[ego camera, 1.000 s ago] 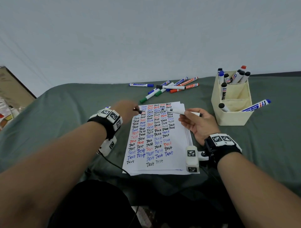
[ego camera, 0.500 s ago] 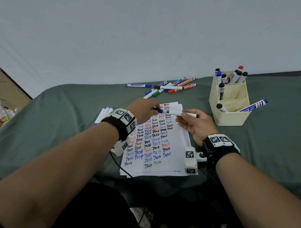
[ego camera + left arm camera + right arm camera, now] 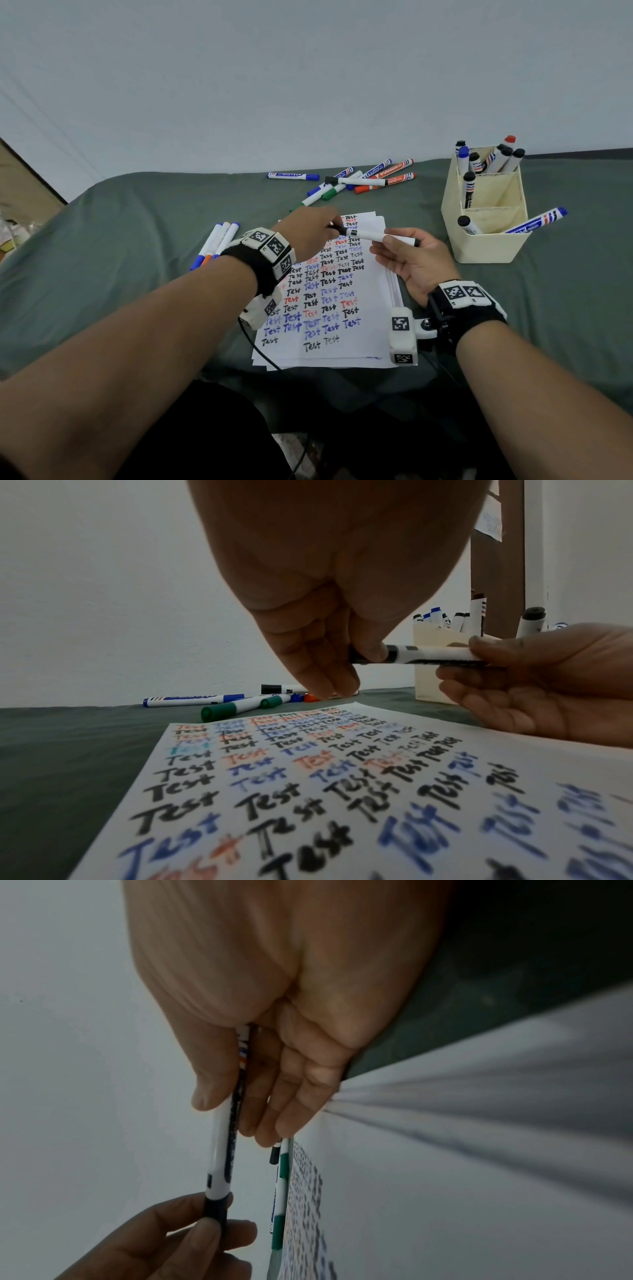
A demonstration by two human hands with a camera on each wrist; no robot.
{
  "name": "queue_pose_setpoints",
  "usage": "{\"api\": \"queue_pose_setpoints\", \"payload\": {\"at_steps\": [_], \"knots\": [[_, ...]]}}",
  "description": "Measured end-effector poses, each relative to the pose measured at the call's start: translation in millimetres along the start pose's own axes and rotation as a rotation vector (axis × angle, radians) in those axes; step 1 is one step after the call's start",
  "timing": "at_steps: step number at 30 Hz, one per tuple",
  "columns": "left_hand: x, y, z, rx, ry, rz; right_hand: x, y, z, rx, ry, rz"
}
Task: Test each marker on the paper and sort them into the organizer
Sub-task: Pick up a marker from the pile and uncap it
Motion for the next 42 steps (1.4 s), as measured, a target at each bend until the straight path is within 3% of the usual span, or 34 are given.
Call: {"api": "queue_pose_setpoints", "payload": {"at_steps": [27,31,35,39,42], "knots": [[7,-6,14,0.105,-0.043,0.065,4,6,-4,-0.071,0.001,-0.013],[8,-17,25,0.152,-0.059,0.014,5,6,-4,-0.091,0.010,-0.016],[5,-30,43,0.283,-0.165,-0.065,6,5,-4,-0.077,0.036,-0.016],[3,-32,55,0.301,-0.406,-0.114,6,4,-3,-0.047,0.063,-0.016],[-1,-31,62,0.302,-0.411,-0.110,5,3,-2,-0.007,0.083,-0.012]]}}
Point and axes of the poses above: each hand's wrist, its own x-axis towards the middle knuckle, its own z-axis out of the palm, y = z × x, the point moved 2 cm from there along x, towards the middle knuckle, and after that the axes turned 11 degrees about x, right-handed, at the moved point
